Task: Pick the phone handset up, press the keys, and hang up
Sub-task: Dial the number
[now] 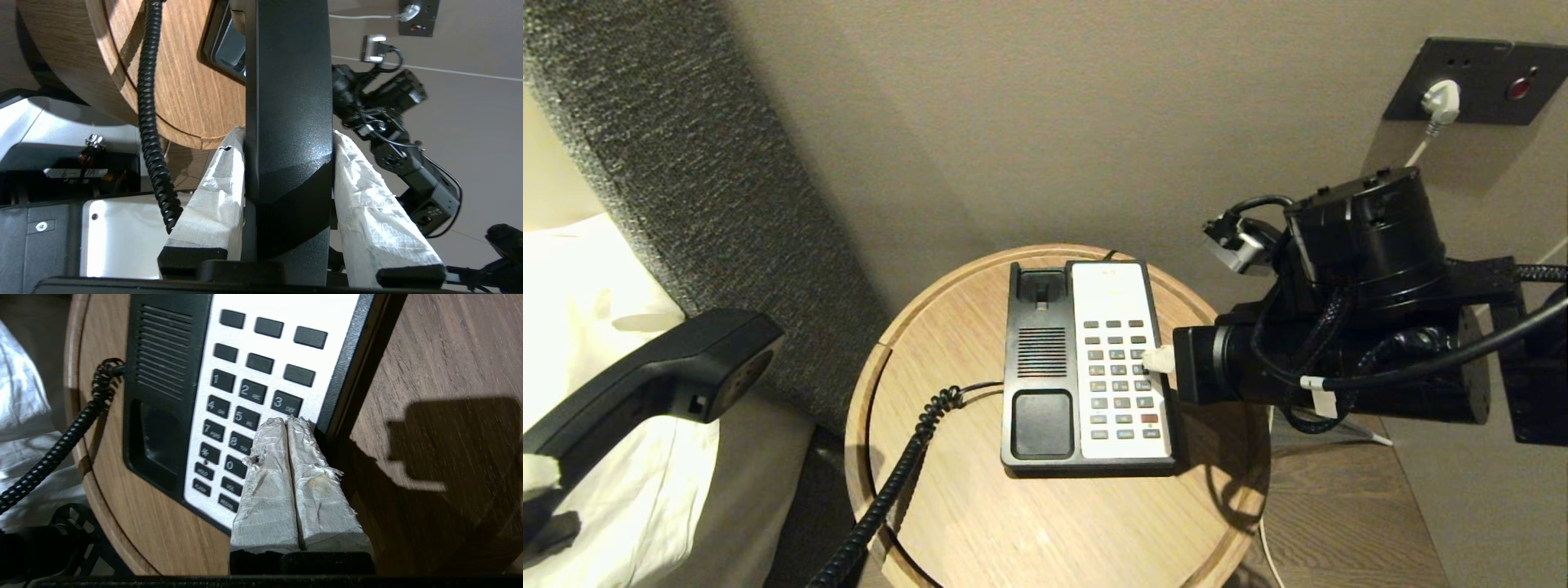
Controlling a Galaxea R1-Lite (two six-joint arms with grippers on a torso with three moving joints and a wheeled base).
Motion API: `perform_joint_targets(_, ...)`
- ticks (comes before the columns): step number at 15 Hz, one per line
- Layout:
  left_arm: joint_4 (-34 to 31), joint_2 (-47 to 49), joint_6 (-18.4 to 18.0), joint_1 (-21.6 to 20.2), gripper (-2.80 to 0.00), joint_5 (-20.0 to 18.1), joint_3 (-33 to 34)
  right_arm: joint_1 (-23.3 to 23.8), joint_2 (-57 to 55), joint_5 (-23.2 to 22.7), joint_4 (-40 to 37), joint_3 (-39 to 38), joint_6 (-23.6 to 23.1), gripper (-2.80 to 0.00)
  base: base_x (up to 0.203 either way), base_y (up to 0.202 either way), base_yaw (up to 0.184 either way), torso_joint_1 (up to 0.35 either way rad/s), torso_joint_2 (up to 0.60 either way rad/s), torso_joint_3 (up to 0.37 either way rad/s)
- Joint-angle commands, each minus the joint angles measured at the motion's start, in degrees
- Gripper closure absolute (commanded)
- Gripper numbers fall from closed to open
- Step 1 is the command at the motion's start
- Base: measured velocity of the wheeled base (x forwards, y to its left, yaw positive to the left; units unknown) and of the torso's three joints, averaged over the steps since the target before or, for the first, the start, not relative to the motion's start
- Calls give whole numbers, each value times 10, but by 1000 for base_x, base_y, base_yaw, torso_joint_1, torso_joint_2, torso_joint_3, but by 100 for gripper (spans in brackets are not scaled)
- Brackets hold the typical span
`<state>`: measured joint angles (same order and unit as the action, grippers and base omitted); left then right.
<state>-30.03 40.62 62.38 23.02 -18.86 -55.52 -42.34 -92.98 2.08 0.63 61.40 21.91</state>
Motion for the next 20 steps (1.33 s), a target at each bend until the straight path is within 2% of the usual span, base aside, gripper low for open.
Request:
perform_joint_targets(1, -2, -1, 4, 0, 0, -1, 1, -2, 13, -1, 2, -1, 2, 0, 0, 0, 0, 0, 0, 0)
perform_joint_targets(6, -2, -5, 4, 0, 0, -1, 4, -11, 20, 0, 2, -36, 2, 0, 0, 0, 0, 0, 0, 0)
perform_joint_targets(20, -1, -5, 4, 0, 0, -1, 6, -11, 0, -3, 13, -24, 6, 0, 0, 0, 0, 0, 0, 0)
